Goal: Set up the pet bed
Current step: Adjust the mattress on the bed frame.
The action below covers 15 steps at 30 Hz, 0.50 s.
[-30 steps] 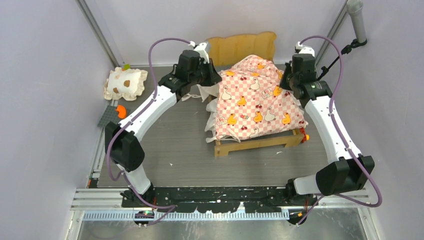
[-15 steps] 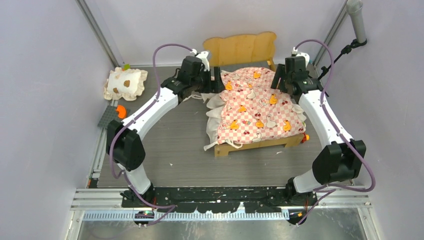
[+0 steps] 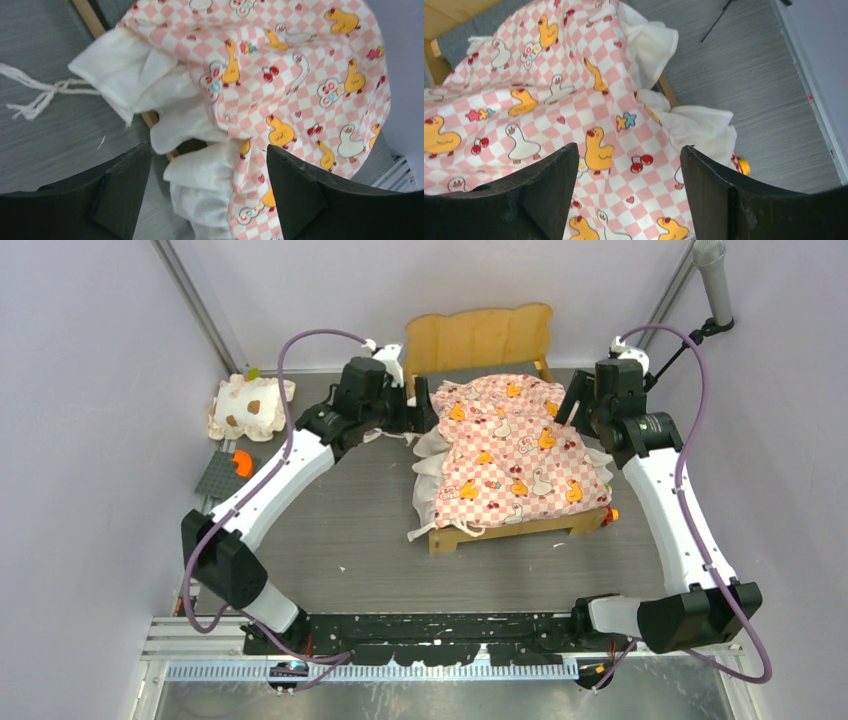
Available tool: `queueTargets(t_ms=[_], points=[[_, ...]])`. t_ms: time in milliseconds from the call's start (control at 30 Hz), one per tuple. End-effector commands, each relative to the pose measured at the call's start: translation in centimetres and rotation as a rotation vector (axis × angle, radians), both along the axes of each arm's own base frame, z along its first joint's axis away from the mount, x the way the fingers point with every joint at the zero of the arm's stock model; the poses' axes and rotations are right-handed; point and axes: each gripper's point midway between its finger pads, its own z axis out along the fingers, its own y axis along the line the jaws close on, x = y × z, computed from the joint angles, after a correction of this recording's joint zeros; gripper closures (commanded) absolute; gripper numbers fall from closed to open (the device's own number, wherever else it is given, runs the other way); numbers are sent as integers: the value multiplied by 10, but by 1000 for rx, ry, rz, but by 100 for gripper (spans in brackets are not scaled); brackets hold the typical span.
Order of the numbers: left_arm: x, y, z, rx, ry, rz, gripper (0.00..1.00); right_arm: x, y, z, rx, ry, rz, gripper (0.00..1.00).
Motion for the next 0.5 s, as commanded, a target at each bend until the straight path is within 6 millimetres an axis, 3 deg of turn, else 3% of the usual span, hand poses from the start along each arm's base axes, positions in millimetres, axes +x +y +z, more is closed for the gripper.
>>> queueTargets(t_ms=[0,100,200,300,467], points=[[-31,7,-16,45,13,-33,13,-32,17,-9,76,48,57,21],[-35,2,-18,37,9,-45,13,-35,22,-12,85,59,79,21],[-23,-6,-9,45,-12,-37,10,-24,12,-6,36,48,35,18],[0,-11,4,66,-44,-9,7,2,11,7,0,19,37,14],[43,-7,14,125,-66,103,3,54,15,5,-39,61,51,12]])
